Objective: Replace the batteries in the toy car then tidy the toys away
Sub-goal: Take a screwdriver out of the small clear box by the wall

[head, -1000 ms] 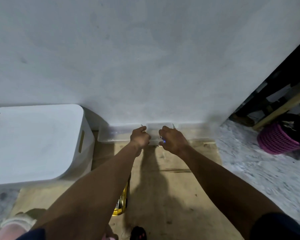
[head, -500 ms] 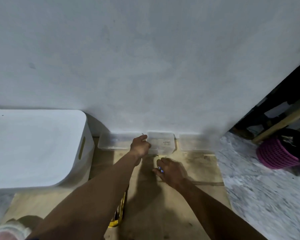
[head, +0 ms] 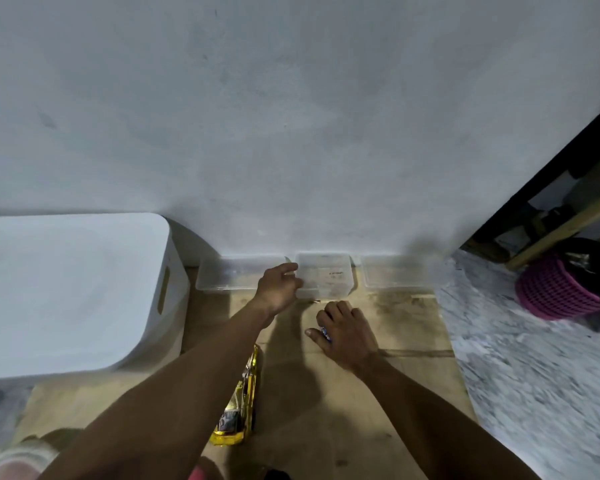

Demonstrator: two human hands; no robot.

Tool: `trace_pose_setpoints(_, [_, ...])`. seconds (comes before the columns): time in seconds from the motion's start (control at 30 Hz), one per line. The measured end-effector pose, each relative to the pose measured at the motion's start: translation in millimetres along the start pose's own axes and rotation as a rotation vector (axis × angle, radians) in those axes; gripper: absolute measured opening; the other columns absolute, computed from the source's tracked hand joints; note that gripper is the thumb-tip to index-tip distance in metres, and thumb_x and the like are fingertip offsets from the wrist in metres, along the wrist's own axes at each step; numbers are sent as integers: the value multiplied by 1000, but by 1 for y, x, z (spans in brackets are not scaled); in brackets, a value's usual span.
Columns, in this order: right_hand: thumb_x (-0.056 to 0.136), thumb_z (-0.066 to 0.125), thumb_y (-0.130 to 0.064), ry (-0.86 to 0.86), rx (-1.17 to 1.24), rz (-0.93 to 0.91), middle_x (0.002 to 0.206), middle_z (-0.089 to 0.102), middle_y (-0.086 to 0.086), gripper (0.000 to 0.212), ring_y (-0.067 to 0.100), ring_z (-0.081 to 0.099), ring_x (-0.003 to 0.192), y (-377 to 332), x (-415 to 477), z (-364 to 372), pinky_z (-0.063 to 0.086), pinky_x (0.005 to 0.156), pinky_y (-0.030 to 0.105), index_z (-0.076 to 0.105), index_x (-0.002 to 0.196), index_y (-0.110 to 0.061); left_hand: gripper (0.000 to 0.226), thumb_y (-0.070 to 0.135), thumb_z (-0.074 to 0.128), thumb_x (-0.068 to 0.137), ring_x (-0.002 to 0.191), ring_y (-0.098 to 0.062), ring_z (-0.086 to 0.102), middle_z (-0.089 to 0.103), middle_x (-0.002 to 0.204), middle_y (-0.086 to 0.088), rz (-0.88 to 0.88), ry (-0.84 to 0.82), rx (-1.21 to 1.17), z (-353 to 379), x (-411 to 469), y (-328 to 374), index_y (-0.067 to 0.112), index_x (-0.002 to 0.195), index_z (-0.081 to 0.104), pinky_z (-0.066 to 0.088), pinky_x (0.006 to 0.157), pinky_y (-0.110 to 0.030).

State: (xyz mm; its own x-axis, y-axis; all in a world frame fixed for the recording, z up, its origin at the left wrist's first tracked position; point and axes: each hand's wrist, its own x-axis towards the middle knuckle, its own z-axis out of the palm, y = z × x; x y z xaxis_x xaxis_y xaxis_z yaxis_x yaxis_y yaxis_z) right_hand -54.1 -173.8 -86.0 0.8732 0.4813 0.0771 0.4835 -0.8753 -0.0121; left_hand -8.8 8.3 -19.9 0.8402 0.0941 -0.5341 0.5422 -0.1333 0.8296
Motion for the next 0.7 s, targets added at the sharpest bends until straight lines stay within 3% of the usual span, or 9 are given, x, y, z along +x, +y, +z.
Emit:
trace_pose_setpoints(0.13, [93, 42, -60, -47, 31, 9, 94, 58, -2, 41, 21, 54, 89, 0, -2, -4, 48, 72, 38, 59, 90, -23, 35, 11, 63, 90, 100, -25, 67, 71, 119, -13, 127, -30, 234, -16, -15, 11, 19, 123, 68, 51, 83, -30])
trace_pose_setpoints(0.2, [92, 44, -59, -18, 86, 28, 96, 59, -5, 38, 18, 54, 90, -1, 0, -11, 49, 75, 36, 61, 90, -25, 35, 7, 60, 90, 104, -21, 67, 72, 118, -6, 213, -38, 396, -29, -20, 17, 18, 122, 69, 54, 91, -32])
trace_pose_setpoints(0.33, [86, 64, -44, 126, 185, -53, 90, 65, -5, 21, 15, 60, 85, -12, 18, -33, 54, 71, 31, 67, 86, -23, 32, 18, 62, 94, 103, -16, 65, 70, 119, -1, 301, 1, 705, -63, -29, 22, 21, 126, 66, 47, 83, -24])
trace_pose_setpoints(0.47, [83, 67, -32, 206, 315, -173, 91, 64, -4, 13, 17, 57, 86, -29, 54, -45, 50, 70, 31, 66, 90, -21, 43, 20, 64, 93, 120, -21, 59, 62, 135, -4, 292, 68, 887, -86, -35, 19, 21, 136, 58, 49, 101, -31])
trace_pose_setpoints(0.7, [87, 61, -26, -68, 234, -255, 115, 59, 1, 27, 23, 55, 108, -62, 114, -67, 46, 87, 36, 64, 113, -18, 49, 3, 58, 94, 130, -28, 48, 46, 142, -10, 255, 171, 1070, -96, -44, 5, 14, 141, 47, 44, 108, -39])
